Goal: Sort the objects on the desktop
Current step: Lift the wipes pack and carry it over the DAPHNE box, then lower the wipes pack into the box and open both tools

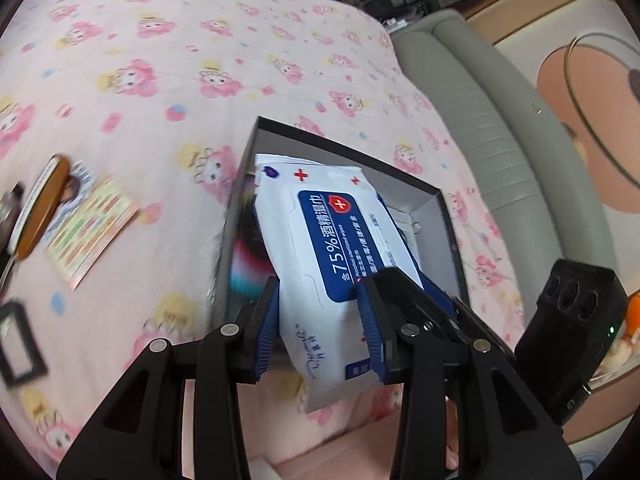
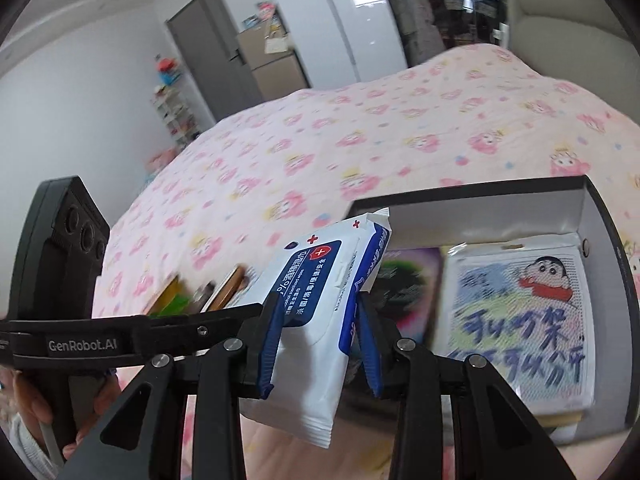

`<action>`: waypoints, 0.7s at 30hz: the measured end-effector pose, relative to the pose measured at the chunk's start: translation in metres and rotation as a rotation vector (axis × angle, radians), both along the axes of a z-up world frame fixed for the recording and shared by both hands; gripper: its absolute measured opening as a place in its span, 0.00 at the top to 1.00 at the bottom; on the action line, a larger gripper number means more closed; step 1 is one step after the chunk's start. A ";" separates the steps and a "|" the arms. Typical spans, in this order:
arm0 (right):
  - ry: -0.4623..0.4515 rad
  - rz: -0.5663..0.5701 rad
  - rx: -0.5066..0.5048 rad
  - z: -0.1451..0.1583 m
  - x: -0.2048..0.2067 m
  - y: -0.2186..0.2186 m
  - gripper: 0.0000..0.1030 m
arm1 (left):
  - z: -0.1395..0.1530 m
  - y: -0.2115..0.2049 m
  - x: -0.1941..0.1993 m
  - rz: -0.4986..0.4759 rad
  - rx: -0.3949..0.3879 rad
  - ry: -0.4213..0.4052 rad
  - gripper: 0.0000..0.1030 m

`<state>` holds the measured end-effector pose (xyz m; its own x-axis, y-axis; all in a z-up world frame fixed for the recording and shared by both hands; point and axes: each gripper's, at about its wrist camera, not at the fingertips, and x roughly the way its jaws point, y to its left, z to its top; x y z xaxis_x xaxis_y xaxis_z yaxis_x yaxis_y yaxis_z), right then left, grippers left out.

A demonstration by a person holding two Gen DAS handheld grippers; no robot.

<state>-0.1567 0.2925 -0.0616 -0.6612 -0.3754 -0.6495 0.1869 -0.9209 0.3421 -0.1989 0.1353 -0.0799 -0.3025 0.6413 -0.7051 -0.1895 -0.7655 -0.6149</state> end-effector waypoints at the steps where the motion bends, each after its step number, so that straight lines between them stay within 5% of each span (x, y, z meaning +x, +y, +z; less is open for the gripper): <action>1: -0.016 -0.021 -0.011 -0.007 -0.002 0.006 0.68 | -0.005 0.009 -0.007 -0.012 -0.019 -0.006 0.63; 4: -0.063 -0.084 -0.042 -0.026 -0.009 0.025 0.68 | -0.021 0.031 -0.021 -0.055 -0.057 -0.036 0.63; 10: -0.175 -0.095 0.050 -0.054 -0.025 0.022 0.67 | -0.054 0.048 -0.033 -0.065 -0.173 -0.124 0.62; 14: -0.229 -0.067 0.097 -0.067 -0.027 0.011 0.67 | -0.054 0.056 -0.030 -0.078 -0.282 -0.087 0.61; 21: -0.177 -0.149 0.130 -0.057 -0.018 0.023 0.67 | -0.035 0.051 -0.018 -0.050 -0.256 0.004 0.60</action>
